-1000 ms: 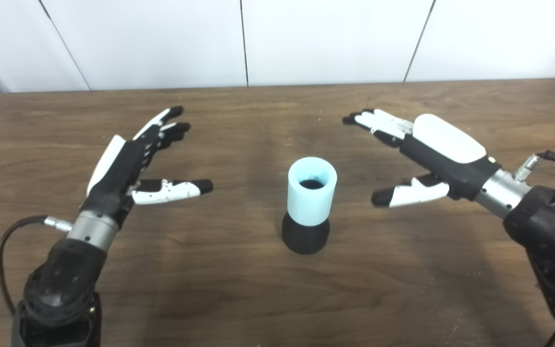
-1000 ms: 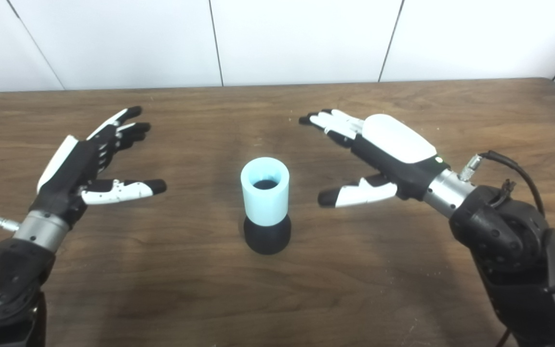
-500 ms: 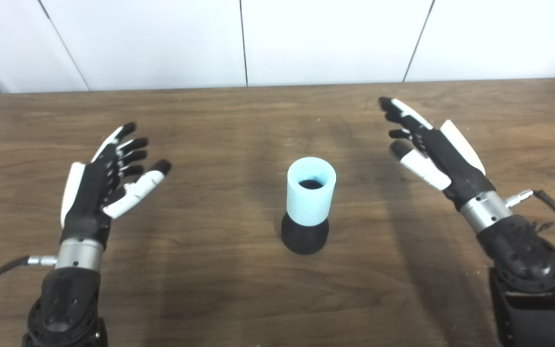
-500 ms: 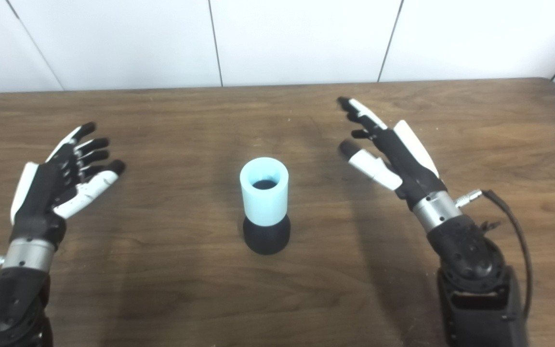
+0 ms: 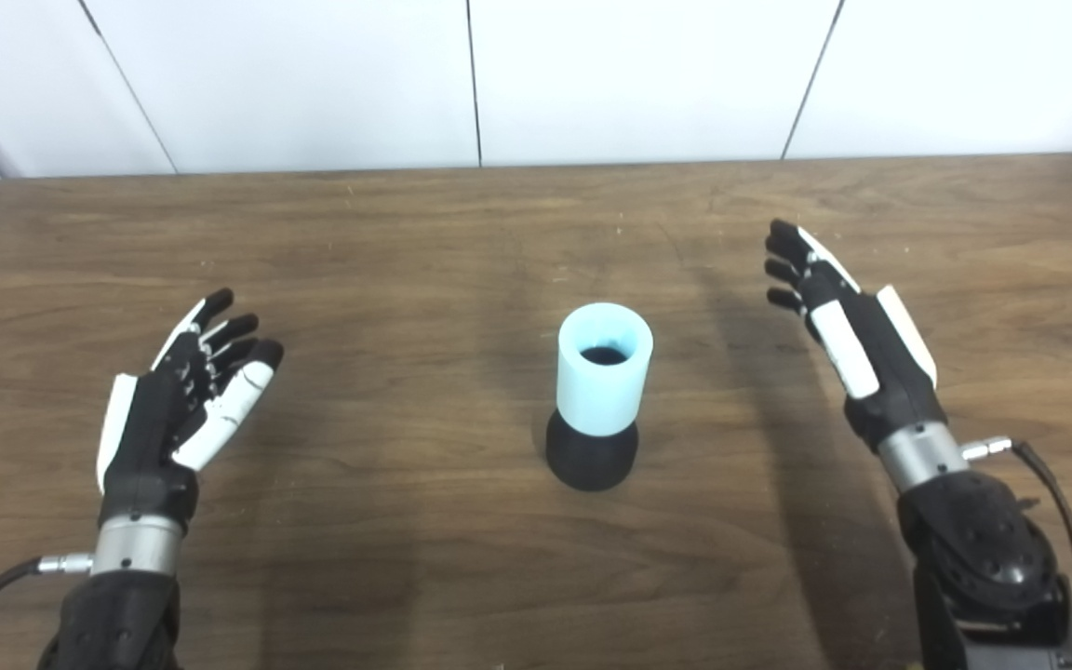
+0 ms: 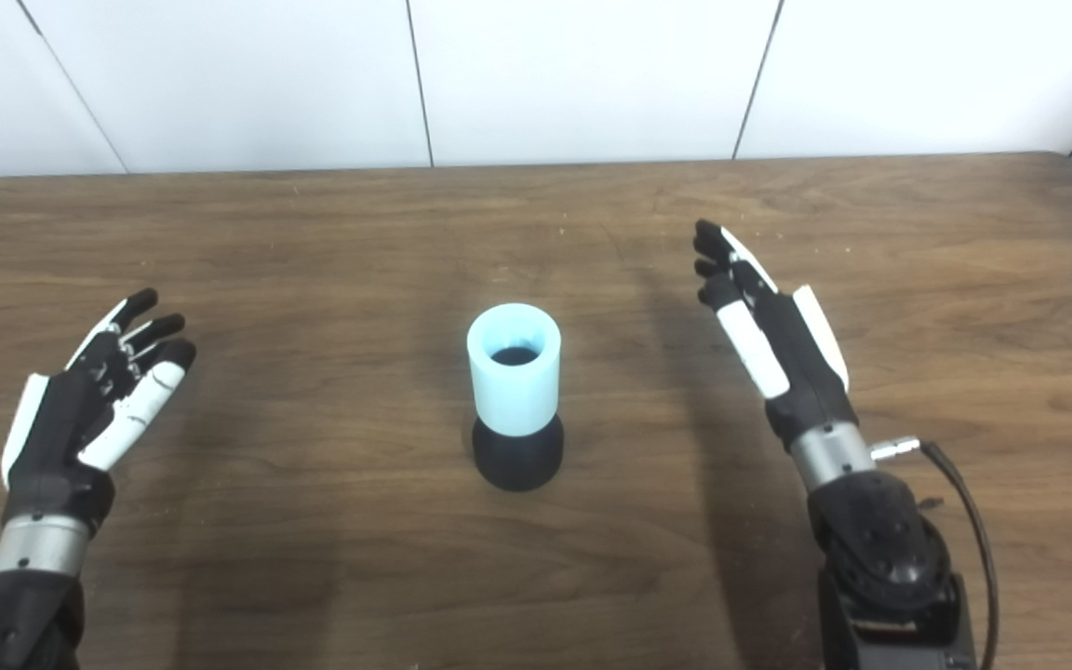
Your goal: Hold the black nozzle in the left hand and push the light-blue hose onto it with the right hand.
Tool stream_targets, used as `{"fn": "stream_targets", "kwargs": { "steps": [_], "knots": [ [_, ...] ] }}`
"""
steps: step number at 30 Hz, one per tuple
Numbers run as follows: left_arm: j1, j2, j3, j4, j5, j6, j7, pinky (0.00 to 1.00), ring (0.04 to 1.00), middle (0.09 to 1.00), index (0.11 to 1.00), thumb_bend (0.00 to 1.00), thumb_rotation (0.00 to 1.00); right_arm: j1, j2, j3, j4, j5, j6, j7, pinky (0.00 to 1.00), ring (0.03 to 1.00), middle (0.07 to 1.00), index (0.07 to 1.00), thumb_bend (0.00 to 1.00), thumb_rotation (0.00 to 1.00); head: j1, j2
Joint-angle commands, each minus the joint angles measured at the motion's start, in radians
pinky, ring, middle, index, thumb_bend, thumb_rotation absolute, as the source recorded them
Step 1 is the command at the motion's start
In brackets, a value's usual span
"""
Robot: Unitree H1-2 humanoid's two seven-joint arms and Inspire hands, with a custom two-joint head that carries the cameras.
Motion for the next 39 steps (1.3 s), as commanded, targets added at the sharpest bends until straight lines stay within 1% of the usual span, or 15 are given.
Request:
{"fn": "stream_targets", "kwargs": {
  "steps": [1,4,6,9,12,16,18,21,26,28,34,39],
  "knots": [
    [0.011,0.002,0.002,0.006,0.01,-0.072,0.034,0.75,0.8,0.821,0.837,0.5,0.53,-0.014,-0.016,-0.001,-0.009,0.015,-0.05,-0.018,0.87,0.93,0.94,0.939,0.54,1.0,0.001,0.0],
    [0.031,-0.001,0.006,0.042,0.002,-0.119,0.057,0.74,0.796,0.82,0.835,0.52,0.52,0.002,-0.019,-0.001,-0.005,0.027,-0.052,-0.023,0.88,0.93,0.94,0.939,0.52,1.0,0.002,0.003],
    [0.039,-0.001,0.007,0.062,-0.003,-0.148,0.07,0.74,0.794,0.819,0.832,0.52,0.52,0.011,-0.019,0.0,-0.004,0.031,-0.054,-0.03,0.88,0.93,0.941,0.938,0.53,1.0,0.002,0.003],
    [0.045,-0.004,0.01,0.084,-0.01,-0.189,0.085,0.75,0.794,0.817,0.83,0.51,0.5,0.021,-0.016,-0.003,-0.005,0.045,-0.058,-0.04,0.89,0.928,0.935,0.935,0.53,1.0,-0.005,0.005],
    [0.046,-0.006,0.01,0.098,-0.031,-0.23,0.094,0.76,0.793,0.817,0.827,0.5,0.5,0.028,-0.012,-0.015,-0.006,0.076,-0.062,-0.051,0.89,0.927,0.933,0.932,0.52,1.0,0.001,0.007],
    [0.045,-0.014,0.004,0.128,-0.068,-0.28,0.097,0.79,0.796,0.817,0.827,0.5,0.54,0.042,0.009,-0.032,-0.002,0.119,-0.077,-0.074,0.88,0.917,0.92,0.921,0.53,1.0,0.01,0.011],
    [0.043,-0.024,-0.005,0.131,-0.089,-0.281,0.094,0.8,0.8,0.817,0.827,0.5,0.59,0.047,0.024,-0.038,0.007,0.139,-0.089,-0.086,0.87,0.91,0.91,0.913,0.54,1.0,0.016,0.012],
    [0.039,-0.037,-0.024,0.119,-0.113,-0.252,0.091,0.8,0.809,0.817,0.828,0.49,0.61,0.051,0.041,-0.036,0.021,0.151,-0.103,-0.1,0.87,0.907,0.905,0.907,0.55,1.0,0.019,0.014],
    [0.013,-0.054,-0.083,0.059,-0.12,-0.158,0.088,0.86,0.847,0.852,0.834,0.47,0.63,0.042,0.066,-0.023,0.026,0.163,-0.101,-0.107,0.87,0.902,0.901,0.901,0.55,1.0,0.028,0.015],
    [0.001,-0.058,-0.106,0.037,-0.115,-0.133,0.092,0.89,0.872,0.874,0.855,0.46,0.64,0.036,0.071,-0.016,0.025,0.167,-0.1,-0.107,0.88,0.905,0.903,0.903,0.55,1.0,0.031,0.016],
    [-0.021,-0.054,-0.138,0.04,-0.107,-0.128,0.105,0.91,0.883,0.891,0.882,0.44,0.64,0.024,0.067,0.006,0.021,0.159,-0.101,-0.112,0.88,0.909,0.901,0.903,0.55,1.0,0.034,0.017],
    [-0.03,-0.053,-0.15,0.054,-0.1,-0.139,0.113,0.9,0.885,0.892,0.885,0.44,0.65,0.023,0.054,0.012,0.028,0.159,-0.107,-0.112,0.88,0.91,0.901,0.903,0.55,1.0,0.037,0.013]
  ]
}}
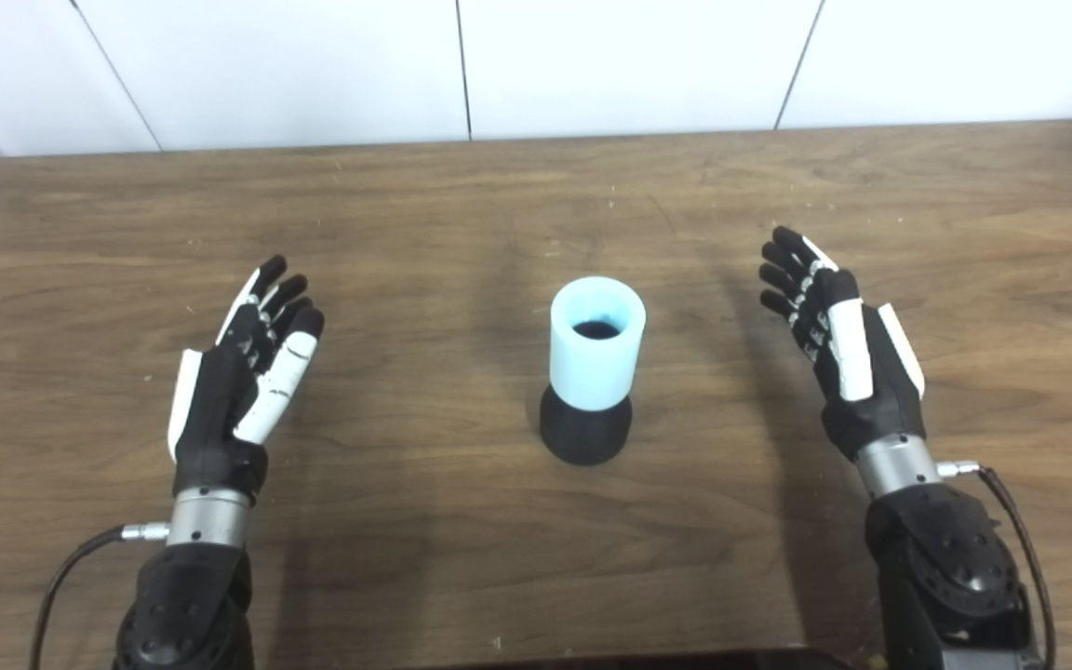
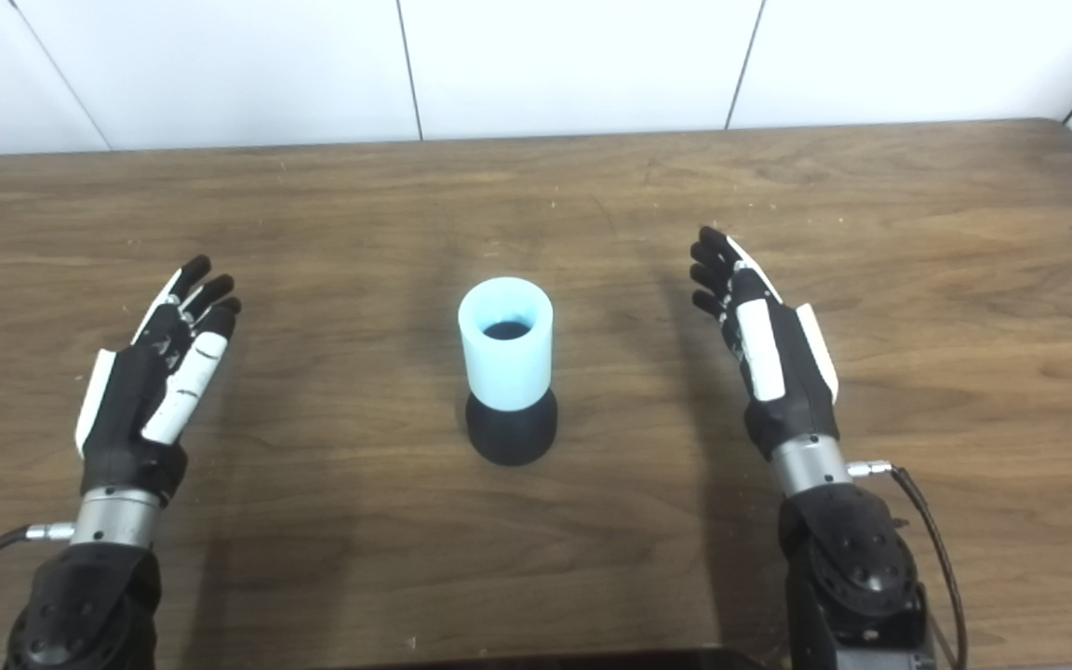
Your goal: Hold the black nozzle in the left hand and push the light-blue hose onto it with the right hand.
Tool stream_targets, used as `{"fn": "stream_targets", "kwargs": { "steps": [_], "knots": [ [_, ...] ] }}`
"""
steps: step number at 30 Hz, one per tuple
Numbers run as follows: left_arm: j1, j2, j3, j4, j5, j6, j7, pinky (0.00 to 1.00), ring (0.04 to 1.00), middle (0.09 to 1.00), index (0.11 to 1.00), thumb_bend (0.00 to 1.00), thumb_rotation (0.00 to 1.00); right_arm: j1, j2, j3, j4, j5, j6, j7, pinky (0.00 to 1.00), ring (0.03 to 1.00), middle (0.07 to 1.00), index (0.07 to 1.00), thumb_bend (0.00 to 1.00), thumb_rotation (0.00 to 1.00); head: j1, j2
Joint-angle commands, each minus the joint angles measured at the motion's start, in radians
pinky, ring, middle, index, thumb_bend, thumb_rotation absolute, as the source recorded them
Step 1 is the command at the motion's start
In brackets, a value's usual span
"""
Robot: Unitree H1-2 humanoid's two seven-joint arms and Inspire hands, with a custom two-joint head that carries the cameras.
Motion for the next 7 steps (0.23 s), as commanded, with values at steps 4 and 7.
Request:
{"fn": "stream_targets", "kwargs": {
  "steps": [4,7],
  "knots": [
    [-0.009,-0.026,-0.011,0.011,0.019,-0.049,0.021,0.89,0.884,0.891,0.884,0.43,0.66,-0.012,-0.014,0.006,-0.014,0.002,-0.064,-0.003,0.88,0.91,0.901,0.903,0.54,1.0,0.017,-0.018],
    [0.001,-0.028,-0.022,0.016,0.028,-0.06,0.026,0.89,0.884,0.89,0.884,0.42,0.66,-0.007,-0.022,0.007,-0.001,0.005,-0.077,-0.001,0.88,0.909,0.9,0.902,0.54,1.0,0.046,-0.038]
  ]
}}
